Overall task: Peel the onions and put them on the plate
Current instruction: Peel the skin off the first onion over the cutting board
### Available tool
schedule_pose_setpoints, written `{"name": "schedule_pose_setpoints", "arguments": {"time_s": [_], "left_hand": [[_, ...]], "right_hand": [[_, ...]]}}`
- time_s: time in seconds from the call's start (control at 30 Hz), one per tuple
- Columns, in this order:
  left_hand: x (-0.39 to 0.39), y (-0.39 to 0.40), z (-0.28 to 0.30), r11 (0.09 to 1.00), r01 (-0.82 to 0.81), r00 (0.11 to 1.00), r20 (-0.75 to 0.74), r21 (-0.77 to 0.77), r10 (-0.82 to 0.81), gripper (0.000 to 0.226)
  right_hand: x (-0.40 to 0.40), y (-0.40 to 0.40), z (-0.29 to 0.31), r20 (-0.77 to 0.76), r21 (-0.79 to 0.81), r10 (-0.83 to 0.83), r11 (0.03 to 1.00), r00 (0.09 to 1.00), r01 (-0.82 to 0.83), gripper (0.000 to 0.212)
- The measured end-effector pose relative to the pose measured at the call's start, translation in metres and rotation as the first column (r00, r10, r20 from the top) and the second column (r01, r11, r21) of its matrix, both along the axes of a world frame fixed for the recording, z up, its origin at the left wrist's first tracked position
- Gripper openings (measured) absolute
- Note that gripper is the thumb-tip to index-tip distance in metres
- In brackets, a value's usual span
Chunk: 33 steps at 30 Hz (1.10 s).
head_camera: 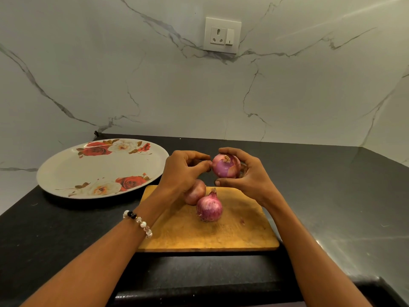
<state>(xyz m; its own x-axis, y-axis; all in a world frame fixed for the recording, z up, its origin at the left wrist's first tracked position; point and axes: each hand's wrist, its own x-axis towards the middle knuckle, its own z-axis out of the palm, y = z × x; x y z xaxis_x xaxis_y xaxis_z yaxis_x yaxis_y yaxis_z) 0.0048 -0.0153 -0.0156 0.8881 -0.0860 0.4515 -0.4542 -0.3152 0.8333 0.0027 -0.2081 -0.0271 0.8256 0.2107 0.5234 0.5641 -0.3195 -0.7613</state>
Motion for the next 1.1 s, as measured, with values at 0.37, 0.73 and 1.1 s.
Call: {"name": "schedule_pose_setpoints", "arguments": {"time_s": [0.37, 0.73, 1.1], "left_hand": [[-0.0001, -0.0039, -0.0031, 0.997, -0.027, 1.0, 0.013, 0.069, 0.026, 0.023], [0.0023, -0.0041, -0.0058, 0.996, -0.074, 0.997, 0.013, 0.057, 0.074, 0.014], [-0.0031, -0.0013, 0.0012, 0.997, 0.018, 0.976, 0.215, 0.078, -0.034, 0.015]], "right_hand": [[0.0022, 0.0007, -0.002, 0.118, -0.086, -0.025, 0.996, 0.993, 0.035, 0.073], [0.003, 0.0038, -0.0033, 0.183, -0.104, -0.024, 0.994, 0.983, 0.043, 0.073], [0.0026, 0.0033, -0.0033, 0.018, 0.064, 0.013, 0.998, 1.0, -0.014, 0.073]]}}
